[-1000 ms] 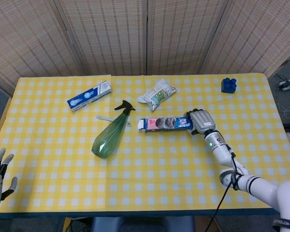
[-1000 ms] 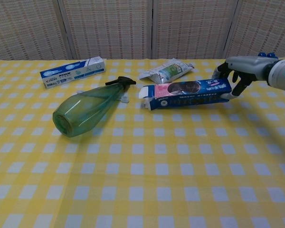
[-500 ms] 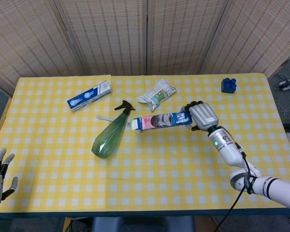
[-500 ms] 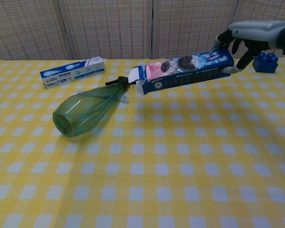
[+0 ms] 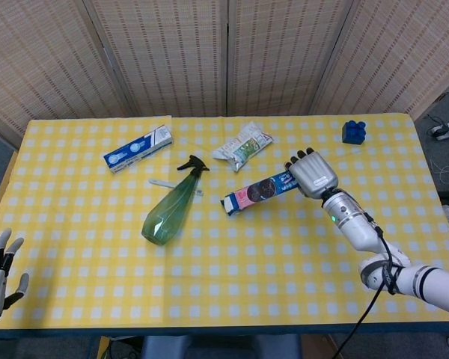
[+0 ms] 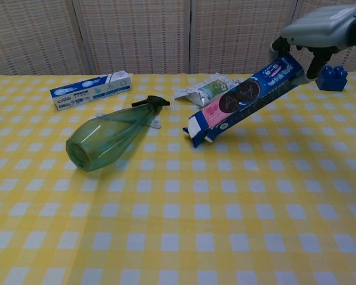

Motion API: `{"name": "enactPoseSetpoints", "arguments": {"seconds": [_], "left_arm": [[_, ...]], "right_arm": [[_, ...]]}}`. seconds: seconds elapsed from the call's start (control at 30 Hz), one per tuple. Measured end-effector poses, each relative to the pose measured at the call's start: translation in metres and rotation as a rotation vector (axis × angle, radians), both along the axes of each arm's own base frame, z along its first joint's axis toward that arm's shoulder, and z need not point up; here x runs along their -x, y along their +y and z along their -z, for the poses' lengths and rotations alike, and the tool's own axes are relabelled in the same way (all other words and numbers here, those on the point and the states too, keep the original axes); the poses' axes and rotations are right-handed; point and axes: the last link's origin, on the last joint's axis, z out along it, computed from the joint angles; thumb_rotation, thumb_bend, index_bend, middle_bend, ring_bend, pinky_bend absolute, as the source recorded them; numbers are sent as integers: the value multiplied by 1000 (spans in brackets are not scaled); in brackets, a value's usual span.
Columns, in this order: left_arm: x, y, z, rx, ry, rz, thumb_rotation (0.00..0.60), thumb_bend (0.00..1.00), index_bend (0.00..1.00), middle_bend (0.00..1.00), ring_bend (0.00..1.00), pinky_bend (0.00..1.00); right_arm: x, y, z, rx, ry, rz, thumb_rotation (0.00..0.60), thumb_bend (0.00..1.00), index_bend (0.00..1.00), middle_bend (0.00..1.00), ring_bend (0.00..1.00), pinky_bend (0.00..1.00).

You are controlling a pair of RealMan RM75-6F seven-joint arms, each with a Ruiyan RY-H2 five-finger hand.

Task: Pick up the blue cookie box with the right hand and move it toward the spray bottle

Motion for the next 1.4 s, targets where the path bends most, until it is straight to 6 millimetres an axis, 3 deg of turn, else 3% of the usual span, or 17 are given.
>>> {"name": "enactPoseSetpoints", "arguments": {"seconds": [0.33,0.9,1.4], "left_arm": [[-1,1,1,1,-1,5,600,432,162,0,0,0],[-1,2,2,5,-3,6,600,432,162,0,0,0],[-1,3,4,10,-5,7,600,432,162,0,0,0]], "right_arm": [[-12,-5,-22,89,-15,-21,600,340,435,388,252,285],[-14,-4,-58,196,-99,-42,600,341,402,371,252,285],[-11,13,-41,89,-145,-39,600,340,380,366,252,285]]}}
